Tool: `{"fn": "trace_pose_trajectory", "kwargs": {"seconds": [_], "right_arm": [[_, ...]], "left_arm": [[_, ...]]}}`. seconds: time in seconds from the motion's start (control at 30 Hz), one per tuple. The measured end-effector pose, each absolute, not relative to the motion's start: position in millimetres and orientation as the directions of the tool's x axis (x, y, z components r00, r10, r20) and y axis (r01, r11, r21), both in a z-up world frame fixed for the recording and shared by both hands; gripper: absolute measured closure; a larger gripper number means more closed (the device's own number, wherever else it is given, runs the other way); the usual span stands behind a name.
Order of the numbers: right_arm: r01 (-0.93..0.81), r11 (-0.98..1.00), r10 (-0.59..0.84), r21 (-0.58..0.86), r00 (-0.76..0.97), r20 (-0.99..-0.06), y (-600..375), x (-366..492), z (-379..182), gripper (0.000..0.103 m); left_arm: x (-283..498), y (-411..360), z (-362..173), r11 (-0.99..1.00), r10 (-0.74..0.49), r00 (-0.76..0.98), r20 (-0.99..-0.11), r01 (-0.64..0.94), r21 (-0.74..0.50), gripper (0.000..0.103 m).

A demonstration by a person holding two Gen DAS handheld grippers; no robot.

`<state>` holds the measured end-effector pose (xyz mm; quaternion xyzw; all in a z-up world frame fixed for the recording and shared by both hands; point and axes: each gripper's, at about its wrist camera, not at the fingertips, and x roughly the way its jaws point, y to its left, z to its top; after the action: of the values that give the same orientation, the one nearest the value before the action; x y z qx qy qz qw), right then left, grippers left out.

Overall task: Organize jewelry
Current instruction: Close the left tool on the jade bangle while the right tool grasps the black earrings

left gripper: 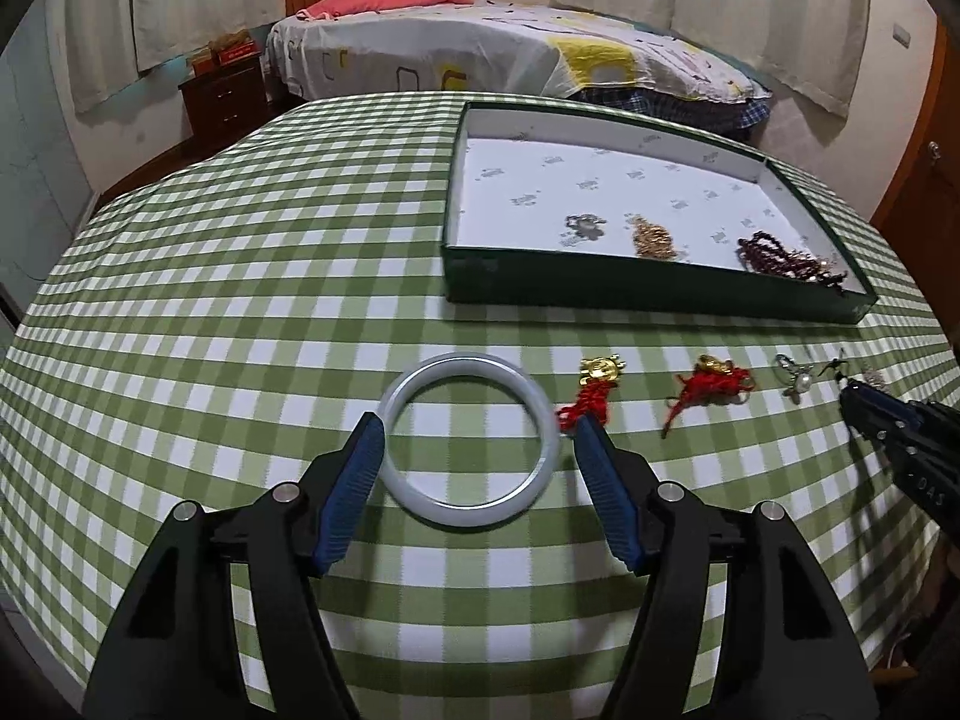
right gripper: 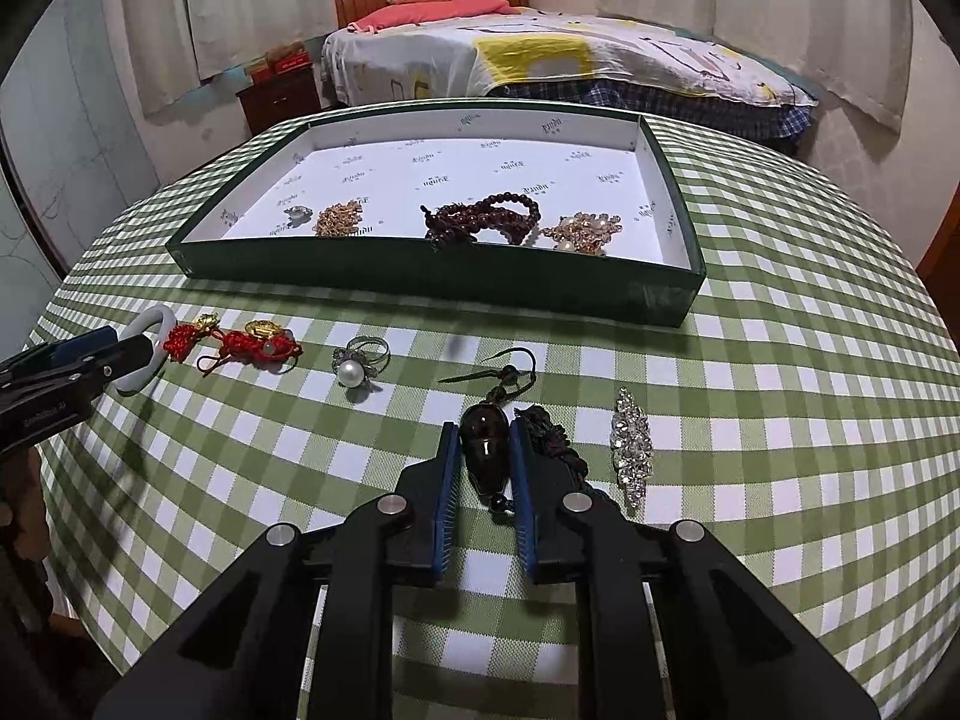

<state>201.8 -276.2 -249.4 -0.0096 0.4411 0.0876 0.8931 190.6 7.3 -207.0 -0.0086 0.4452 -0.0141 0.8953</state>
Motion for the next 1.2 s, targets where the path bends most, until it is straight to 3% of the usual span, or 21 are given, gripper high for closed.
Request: {"fn": "trace_pose_trajectory", "kwargs": {"seconds": [0.7, 1.2], "right_arm": [[-0.166, 0.984, 0.148, 0.06, 0.596, -0.789, -276.6, 201.5, -249.1, 0.085], [-0.163, 0.985, 0.149, 0.062, 0.6, -0.786, -276.5, 200.7, -248.5, 0.085]], "left_arm": [[195.5, 9.1, -215.0, 0.999, -0.051, 0.581, -0.812, 0.03, -0.041, 0.029], [192.0, 14.6, -216.8, 0.999, -0.033, 0.604, -0.796, 0.031, -0.018, 0.034]]}}
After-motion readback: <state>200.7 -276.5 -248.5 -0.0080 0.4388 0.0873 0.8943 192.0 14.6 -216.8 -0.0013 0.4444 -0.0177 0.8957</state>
